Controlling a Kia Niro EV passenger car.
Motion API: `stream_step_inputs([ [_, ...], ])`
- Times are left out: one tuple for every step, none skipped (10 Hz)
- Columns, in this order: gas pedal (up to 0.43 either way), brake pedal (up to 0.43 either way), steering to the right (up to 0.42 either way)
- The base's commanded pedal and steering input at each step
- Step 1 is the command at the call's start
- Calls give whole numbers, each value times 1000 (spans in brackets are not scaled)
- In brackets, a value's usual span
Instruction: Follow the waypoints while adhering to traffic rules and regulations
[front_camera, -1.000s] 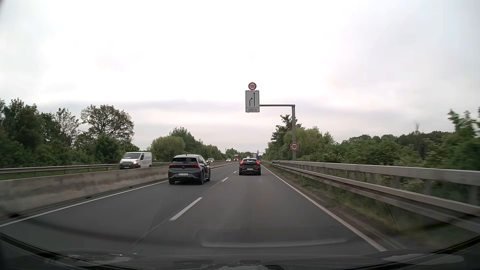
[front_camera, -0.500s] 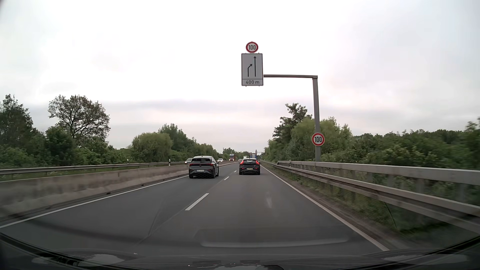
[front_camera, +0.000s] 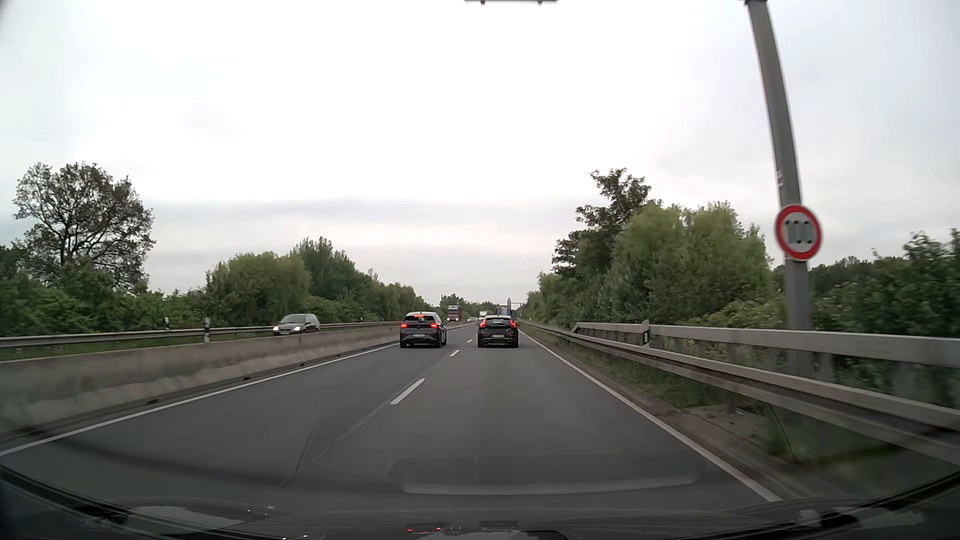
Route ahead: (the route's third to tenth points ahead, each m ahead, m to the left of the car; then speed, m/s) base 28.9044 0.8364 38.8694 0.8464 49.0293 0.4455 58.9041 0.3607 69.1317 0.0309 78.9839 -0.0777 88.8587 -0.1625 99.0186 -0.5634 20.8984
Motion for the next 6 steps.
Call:
stream_step_inputs([
  [209,0,3],
  [209,0,2],
  [209,0,3],
  [209,0,2],
  [209,0,2],
  [209,0,2],
])
